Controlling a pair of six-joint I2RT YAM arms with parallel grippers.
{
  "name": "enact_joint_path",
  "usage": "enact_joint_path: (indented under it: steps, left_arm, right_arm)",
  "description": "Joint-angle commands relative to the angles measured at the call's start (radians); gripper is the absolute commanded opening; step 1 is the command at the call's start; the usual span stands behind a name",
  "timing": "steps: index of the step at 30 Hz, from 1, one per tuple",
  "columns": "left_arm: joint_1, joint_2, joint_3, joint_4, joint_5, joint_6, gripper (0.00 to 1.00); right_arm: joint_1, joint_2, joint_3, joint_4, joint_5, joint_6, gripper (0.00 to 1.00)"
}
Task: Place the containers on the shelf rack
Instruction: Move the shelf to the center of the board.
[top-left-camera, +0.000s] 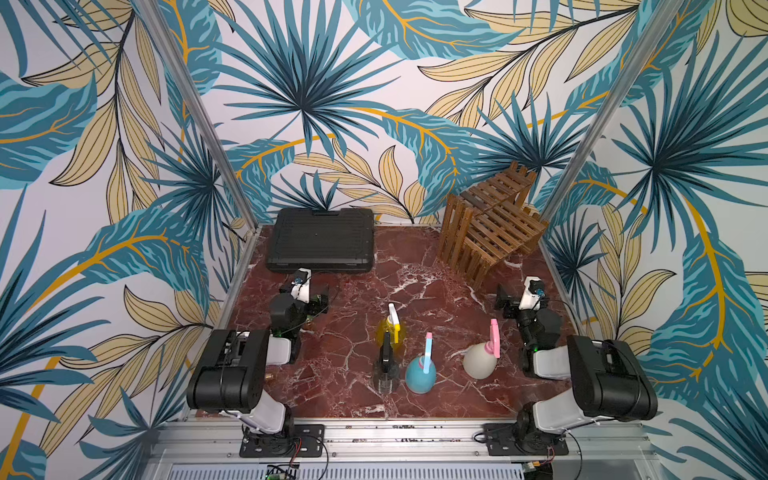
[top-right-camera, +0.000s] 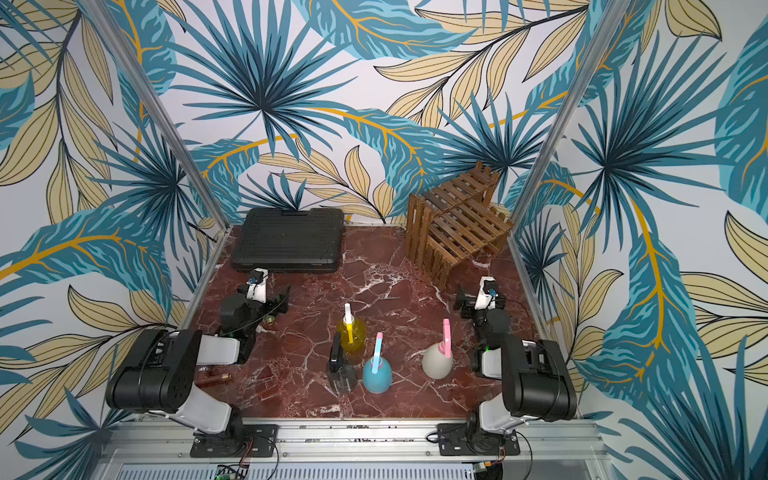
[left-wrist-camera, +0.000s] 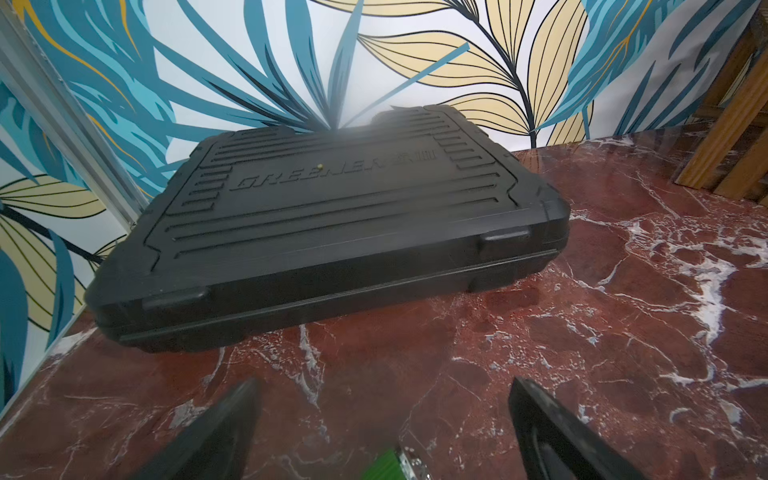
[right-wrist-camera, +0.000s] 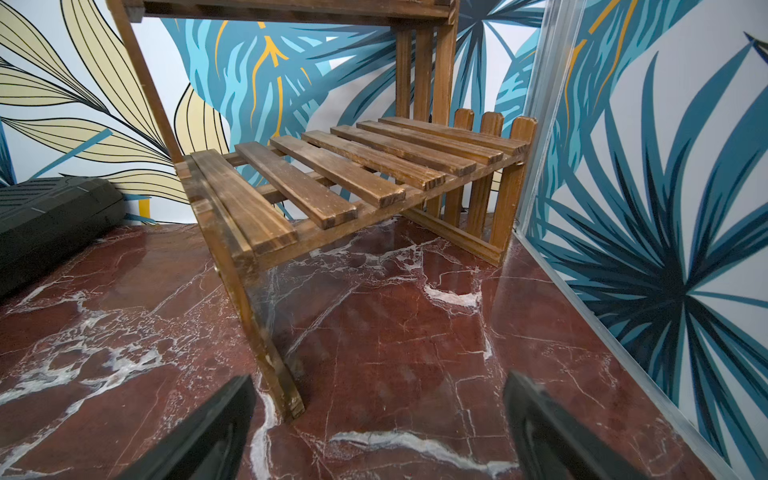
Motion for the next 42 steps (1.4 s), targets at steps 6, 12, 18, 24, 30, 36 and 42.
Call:
enact_joint_path:
  steps: [6, 12, 18, 24, 30, 36, 42]
  left_arm:
    - [-0.004, 0.001, -0.004, 0.012, -0.028, 0.0, 1.0]
    - [-0.002, -0.016, -0.01, 0.015, -0.088, -0.026, 1.0]
    - [-0.003, -0.265, -0.088, -0.072, -0.109, -0.045, 1.0]
    - [-0.038, -0.647, 0.087, -0.721, -0.091, -0.237, 1.0]
    - [-0.12, -0.727, 0.274, -1.009, 0.085, -0.271, 1.0]
    - [-0.186, -0.693, 0.431, -1.128, 0.234, -0.227, 1.0]
    - [-0.205, -0.649, 0.533, -1.181, 0.302, -0.172, 1.0]
  right_arm:
    - [-0.005, -0.004, -0.009, 0.026, -0.01, -0.007, 0.99]
    - [-0.005, -0.02, -0.007, 0.03, -0.005, -0.005, 0.99]
    - [-0.007, -0.269, 0.145, -0.482, 0.09, 0.107, 0.99]
    - [-0.008, -0.391, 0.333, -0.868, -0.166, 0.18, 0.99]
    - [-0.008, -0.399, 0.314, -0.687, -0.329, 0.198, 0.99]
    - [-0.008, -0.198, 0.536, -0.856, -0.434, -0.003, 0.99]
    - [0.013, -0.068, 0.657, -0.991, -0.413, -0.162, 0.83]
